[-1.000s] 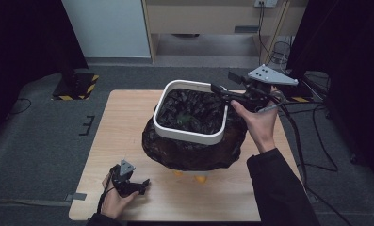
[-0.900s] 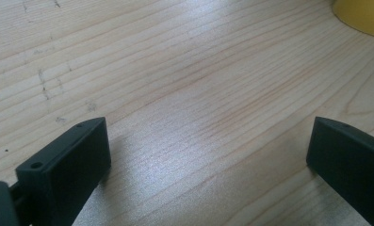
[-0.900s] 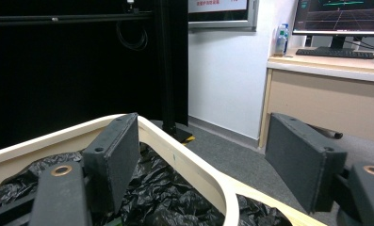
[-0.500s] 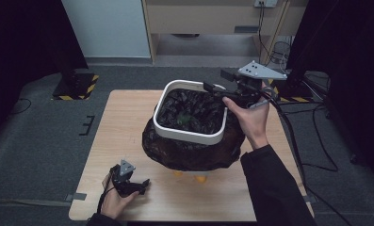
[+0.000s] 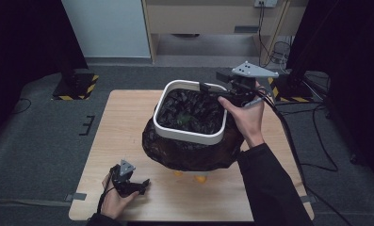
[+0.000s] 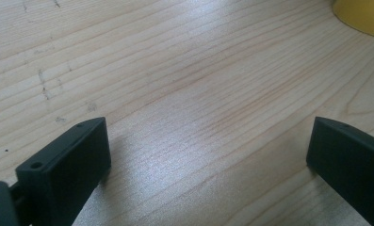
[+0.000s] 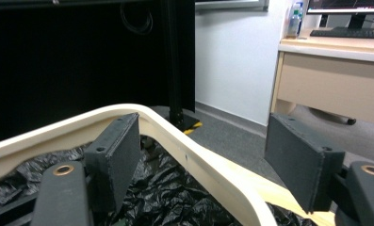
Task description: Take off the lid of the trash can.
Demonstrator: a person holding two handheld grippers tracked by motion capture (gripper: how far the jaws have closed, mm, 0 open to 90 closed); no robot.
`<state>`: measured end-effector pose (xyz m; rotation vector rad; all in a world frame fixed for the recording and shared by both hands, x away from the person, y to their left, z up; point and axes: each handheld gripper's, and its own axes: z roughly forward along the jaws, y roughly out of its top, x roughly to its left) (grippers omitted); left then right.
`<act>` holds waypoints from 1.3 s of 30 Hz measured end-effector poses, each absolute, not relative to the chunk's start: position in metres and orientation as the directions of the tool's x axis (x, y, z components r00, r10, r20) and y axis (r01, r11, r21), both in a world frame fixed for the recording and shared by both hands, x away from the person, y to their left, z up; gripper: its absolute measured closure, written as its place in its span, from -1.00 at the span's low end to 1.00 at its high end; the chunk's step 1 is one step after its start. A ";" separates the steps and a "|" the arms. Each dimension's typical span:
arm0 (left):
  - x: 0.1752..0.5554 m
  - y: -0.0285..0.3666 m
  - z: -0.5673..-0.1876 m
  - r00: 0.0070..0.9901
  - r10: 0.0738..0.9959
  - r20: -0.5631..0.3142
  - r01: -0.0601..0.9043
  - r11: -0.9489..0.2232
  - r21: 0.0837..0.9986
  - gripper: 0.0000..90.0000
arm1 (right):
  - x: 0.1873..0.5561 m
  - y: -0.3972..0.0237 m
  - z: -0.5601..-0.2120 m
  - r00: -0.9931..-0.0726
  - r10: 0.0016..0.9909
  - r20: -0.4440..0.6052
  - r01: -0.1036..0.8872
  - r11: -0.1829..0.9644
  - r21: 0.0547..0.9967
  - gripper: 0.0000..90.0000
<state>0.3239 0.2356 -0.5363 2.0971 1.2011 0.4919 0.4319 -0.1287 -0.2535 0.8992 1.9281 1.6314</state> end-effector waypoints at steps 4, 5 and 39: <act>0.324 0.236 -0.536 0.507 0.862 -0.003 0.613 -0.358 0.704 -1.00 | 0.435 -0.126 -0.258 -0.683 0.729 0.054 0.202 0.118 0.972 -0.35; 0.324 0.236 -0.536 0.507 0.862 -0.002 0.613 -0.359 0.704 -1.00 | 0.436 -0.126 -0.258 -0.682 0.730 0.047 0.203 0.127 0.971 -0.33; 0.324 0.236 -0.536 0.507 0.862 -0.003 0.613 -0.358 0.705 -1.00 | 0.441 -0.126 -0.264 -0.672 0.740 -0.022 0.239 0.244 0.940 0.40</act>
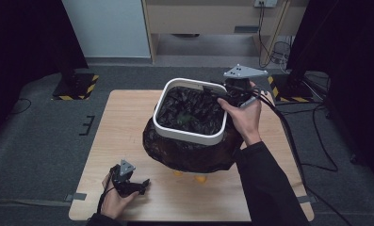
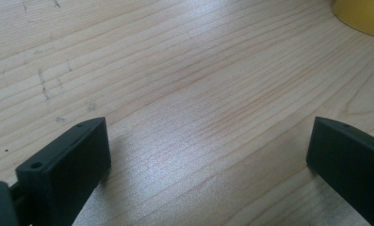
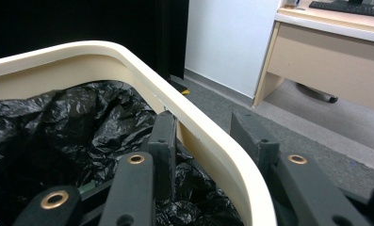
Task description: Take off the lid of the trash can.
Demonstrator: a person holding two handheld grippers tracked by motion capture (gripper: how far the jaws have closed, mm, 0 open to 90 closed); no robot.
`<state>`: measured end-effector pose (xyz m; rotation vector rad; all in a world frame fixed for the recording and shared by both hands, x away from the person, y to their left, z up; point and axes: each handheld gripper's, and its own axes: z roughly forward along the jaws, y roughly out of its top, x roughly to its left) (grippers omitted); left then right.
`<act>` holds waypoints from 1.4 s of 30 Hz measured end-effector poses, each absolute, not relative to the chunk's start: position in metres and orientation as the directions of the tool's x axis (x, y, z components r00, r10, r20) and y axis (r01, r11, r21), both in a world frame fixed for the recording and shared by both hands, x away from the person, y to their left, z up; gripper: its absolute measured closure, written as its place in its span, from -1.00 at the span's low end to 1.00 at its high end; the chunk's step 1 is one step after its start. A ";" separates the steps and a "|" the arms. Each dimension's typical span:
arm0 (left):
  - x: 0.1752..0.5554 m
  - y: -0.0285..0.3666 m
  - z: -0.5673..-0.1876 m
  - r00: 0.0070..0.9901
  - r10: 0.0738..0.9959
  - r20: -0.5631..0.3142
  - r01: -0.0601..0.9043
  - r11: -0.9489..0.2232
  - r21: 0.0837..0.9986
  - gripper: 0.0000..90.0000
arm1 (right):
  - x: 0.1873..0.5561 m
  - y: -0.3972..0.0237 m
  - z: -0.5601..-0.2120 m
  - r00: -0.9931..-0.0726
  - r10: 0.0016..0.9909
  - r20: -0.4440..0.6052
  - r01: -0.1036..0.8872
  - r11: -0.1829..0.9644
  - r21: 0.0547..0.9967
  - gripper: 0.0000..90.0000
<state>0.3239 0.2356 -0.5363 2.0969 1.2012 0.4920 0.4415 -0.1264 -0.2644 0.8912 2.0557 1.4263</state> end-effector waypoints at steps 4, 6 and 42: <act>0.324 0.236 -0.536 0.507 0.862 -0.003 0.613 -0.358 0.704 -1.00 | 0.439 -0.129 -0.261 -0.678 0.735 -0.009 0.228 0.221 0.948 0.40; 0.324 0.236 -0.536 0.507 0.862 -0.002 0.613 -0.358 0.704 -1.00 | 0.437 -0.131 -0.259 -0.678 0.735 -0.007 0.217 0.209 0.953 0.40; 0.324 0.235 -0.536 0.505 0.863 -0.007 0.614 -0.354 0.705 -1.00 | 0.405 -0.189 -0.235 -0.572 0.819 -0.048 0.065 0.104 0.992 0.39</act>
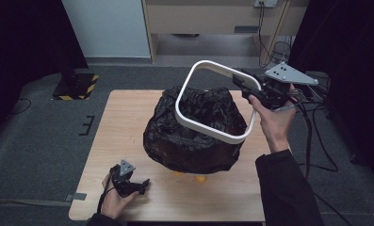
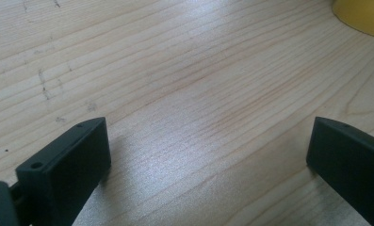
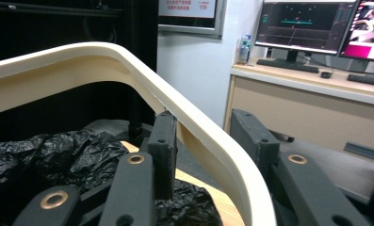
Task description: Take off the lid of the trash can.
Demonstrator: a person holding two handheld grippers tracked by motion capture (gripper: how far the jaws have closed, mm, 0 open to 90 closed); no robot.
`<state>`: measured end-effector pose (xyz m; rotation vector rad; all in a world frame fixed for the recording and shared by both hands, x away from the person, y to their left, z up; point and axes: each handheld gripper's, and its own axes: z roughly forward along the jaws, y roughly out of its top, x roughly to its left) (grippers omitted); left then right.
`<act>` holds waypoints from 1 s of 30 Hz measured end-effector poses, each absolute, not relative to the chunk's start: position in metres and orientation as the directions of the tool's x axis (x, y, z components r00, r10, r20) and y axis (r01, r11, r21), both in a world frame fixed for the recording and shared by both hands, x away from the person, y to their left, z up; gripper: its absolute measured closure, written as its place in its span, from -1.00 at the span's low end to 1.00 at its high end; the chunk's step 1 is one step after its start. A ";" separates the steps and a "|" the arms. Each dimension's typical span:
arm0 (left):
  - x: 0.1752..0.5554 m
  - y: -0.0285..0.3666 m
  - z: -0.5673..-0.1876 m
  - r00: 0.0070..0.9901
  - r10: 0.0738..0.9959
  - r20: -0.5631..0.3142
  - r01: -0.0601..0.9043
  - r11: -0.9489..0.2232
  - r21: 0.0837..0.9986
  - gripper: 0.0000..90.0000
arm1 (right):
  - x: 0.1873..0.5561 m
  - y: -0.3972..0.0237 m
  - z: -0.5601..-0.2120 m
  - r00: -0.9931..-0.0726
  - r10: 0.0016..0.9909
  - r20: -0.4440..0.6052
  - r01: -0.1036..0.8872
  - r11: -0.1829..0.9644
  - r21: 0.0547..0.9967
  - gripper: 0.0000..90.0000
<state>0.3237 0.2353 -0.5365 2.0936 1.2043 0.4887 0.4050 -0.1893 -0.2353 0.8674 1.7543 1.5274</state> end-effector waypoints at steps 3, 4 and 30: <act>0.324 0.235 -0.536 0.505 0.863 -0.007 0.615 -0.354 0.705 -1.00 | 0.402 -0.194 -0.233 -0.565 0.823 -0.054 0.056 0.103 0.993 0.39; 0.324 0.235 -0.536 0.505 0.863 -0.007 0.615 -0.354 0.705 -1.00 | 0.401 -0.195 -0.233 -0.561 0.826 -0.053 0.055 0.101 0.993 0.39; 0.324 0.235 -0.536 0.507 0.862 -0.003 0.616 -0.360 0.701 -1.00 | 0.376 -0.252 -0.243 -0.463 0.886 -0.016 0.013 0.026 1.000 0.39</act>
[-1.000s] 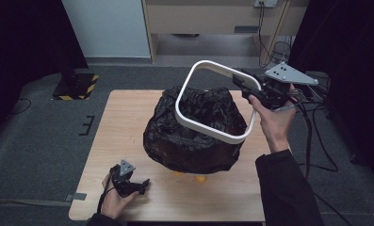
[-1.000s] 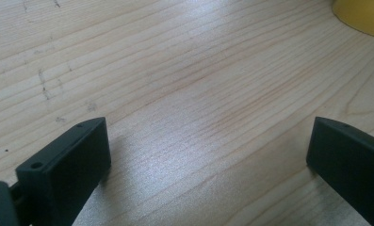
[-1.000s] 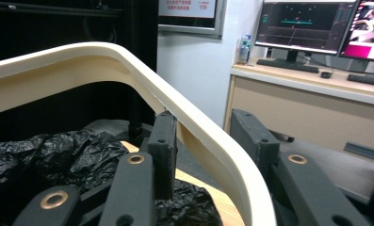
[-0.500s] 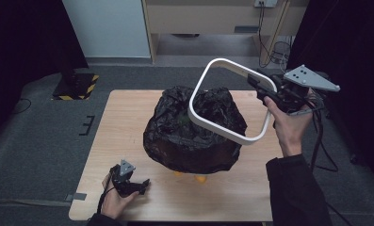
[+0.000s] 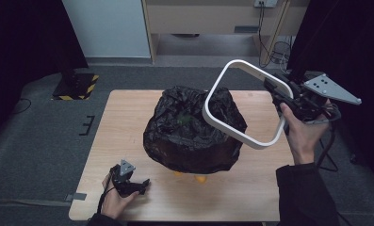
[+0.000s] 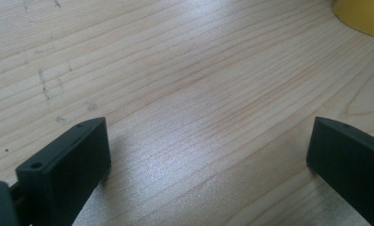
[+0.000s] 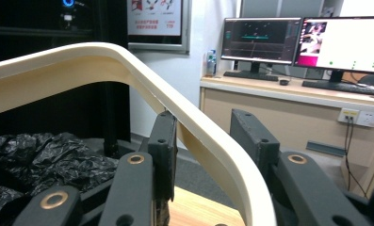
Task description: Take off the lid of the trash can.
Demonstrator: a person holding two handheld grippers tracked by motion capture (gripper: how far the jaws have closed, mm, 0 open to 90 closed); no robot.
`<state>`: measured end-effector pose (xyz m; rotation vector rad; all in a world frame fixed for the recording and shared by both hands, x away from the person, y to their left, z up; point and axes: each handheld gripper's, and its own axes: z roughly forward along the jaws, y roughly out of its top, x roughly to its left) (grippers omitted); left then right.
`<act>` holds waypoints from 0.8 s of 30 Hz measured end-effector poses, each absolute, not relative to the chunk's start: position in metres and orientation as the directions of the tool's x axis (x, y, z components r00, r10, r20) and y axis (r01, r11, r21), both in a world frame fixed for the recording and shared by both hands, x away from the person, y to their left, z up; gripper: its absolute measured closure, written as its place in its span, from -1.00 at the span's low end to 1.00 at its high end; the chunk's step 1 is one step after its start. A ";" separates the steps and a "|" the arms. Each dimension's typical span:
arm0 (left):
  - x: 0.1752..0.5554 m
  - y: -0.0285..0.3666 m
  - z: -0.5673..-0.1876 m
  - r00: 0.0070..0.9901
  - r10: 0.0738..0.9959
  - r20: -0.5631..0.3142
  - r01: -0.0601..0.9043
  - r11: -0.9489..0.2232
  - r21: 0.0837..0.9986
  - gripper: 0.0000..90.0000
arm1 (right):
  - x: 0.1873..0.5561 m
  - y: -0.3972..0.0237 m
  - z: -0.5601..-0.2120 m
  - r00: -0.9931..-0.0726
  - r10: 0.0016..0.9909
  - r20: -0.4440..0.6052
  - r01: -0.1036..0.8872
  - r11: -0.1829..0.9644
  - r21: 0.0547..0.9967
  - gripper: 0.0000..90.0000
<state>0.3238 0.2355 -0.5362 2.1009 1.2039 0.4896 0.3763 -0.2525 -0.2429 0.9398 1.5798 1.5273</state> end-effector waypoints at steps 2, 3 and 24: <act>0.324 0.235 -0.536 0.507 0.862 -0.002 0.616 -0.360 0.701 -1.00 | 0.373 -0.257 -0.244 -0.450 0.893 -0.012 0.007 0.017 1.000 0.39; 0.324 0.235 -0.536 0.507 0.862 -0.002 0.616 -0.360 0.701 -1.00 | 0.372 -0.260 -0.244 -0.443 0.896 -0.012 0.004 0.016 1.000 0.39; 0.324 0.235 -0.536 0.500 0.866 -0.002 0.618 -0.355 0.702 -1.00 | 0.356 -0.294 -0.264 -0.358 0.934 0.005 -0.002 -0.006 1.000 0.39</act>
